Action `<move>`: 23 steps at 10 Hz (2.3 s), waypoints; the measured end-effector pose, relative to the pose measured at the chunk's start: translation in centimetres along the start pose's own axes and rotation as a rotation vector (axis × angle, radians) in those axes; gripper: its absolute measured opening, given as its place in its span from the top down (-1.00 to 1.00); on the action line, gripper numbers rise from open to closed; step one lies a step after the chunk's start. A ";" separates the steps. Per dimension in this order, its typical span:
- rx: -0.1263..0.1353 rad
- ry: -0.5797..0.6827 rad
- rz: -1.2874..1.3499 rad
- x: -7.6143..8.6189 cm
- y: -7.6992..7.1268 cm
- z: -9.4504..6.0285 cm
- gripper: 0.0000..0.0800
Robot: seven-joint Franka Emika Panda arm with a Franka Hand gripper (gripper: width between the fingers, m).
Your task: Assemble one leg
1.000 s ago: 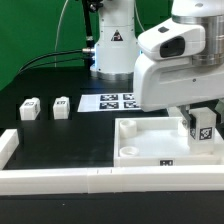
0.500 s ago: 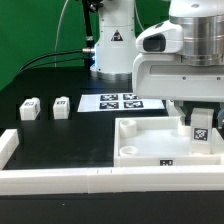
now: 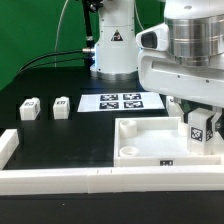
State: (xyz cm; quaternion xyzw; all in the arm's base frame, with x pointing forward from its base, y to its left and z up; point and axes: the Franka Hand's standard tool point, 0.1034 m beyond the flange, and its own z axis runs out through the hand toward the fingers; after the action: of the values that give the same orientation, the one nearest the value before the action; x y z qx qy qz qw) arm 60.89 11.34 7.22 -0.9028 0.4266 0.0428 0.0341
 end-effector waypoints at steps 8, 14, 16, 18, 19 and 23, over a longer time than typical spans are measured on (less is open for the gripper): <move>0.034 -0.029 0.712 -0.1 -0.4 0.0 0.27; 0.033 -0.024 0.421 -0.3 -0.4 0.2 -0.62; 0.026 -0.023 0.215 -0.4 -0.3 0.2 -0.62; 0.027 -0.023 -0.012 -0.3 -0.5 0.1 -0.62; 0.028 -0.020 -0.120 -0.2 -0.5 0.0 -0.62; -0.002 0.024 -0.716 0.2 -0.7 -0.2 -0.62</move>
Offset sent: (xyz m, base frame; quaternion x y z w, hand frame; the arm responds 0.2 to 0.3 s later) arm -0.0038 -0.0042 -0.0026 0.0160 0.0023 0.3434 0.9391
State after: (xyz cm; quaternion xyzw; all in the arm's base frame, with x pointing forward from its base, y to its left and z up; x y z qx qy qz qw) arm 61.52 11.62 7.45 -0.9955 0.0836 0.0177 0.0412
